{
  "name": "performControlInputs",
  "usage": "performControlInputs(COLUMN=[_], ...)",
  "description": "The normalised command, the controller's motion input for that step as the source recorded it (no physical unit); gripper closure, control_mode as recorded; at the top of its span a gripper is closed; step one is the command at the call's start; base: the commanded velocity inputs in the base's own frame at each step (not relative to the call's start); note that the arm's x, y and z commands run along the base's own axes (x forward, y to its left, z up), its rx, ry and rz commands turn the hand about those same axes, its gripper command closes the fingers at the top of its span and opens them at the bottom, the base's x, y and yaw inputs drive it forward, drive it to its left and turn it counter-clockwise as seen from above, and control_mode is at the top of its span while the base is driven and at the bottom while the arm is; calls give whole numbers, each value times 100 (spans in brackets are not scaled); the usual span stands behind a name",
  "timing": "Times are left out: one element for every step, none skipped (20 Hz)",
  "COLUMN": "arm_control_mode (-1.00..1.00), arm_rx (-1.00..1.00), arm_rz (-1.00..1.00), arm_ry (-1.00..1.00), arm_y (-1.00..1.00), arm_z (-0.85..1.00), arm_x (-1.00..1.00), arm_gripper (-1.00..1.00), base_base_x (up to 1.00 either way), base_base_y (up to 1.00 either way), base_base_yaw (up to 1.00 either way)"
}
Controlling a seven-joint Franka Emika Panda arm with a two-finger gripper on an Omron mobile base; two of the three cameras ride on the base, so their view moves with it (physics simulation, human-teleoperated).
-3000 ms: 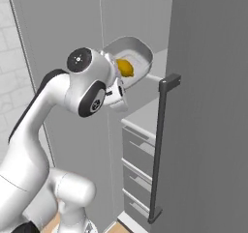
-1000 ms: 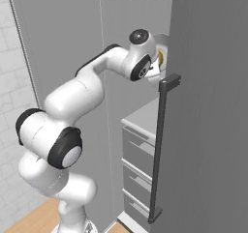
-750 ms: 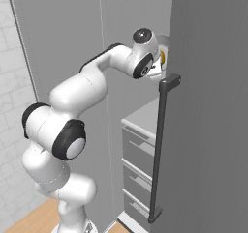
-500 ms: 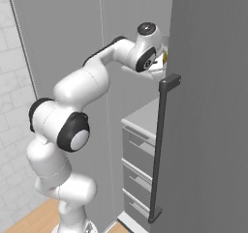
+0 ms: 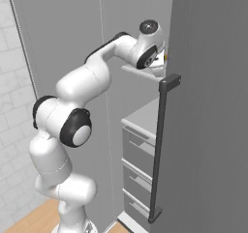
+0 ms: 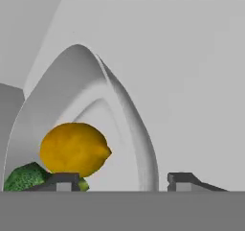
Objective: Take the meat container that has the steak and place it on the second highest rack of the freezer. Then take the vegetable container that has the broccoli and lemon and place it on the highest rack of the freezer.
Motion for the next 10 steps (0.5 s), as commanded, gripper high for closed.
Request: performControlInputs(arm_control_mode=[-100,-100,-100,-100,-100,-100,-100,-100,-100,-100], arm_rx=[-2,-4,-5,-4,-5,-1,0,0,0,0], arm_rz=[0,0,0,0,0,0,-4,-2,-2,0], arm_ry=[-45,-50,-53,-50,-40,-34,-20,-13,-5,0], arm_y=[19,31,33,34,39,23,23,33,12,11], arm_z=[-24,-30,-29,-24,-11,0,0,9,26,36], arm_x=[-20,-33,-39,-43,-54,-74,-85,-85,-100,-100], arm_gripper=[-100,-100,-100,-100,-100,-100,-100,-100,-100,-100], base_base_x=[0,0,0,0,0,0,0,0,0,0], base_base_y=[0,0,0,0,0,0,0,0,0,0], base_base_yaw=[0,0,0,0,0,0,0,0,0,0])
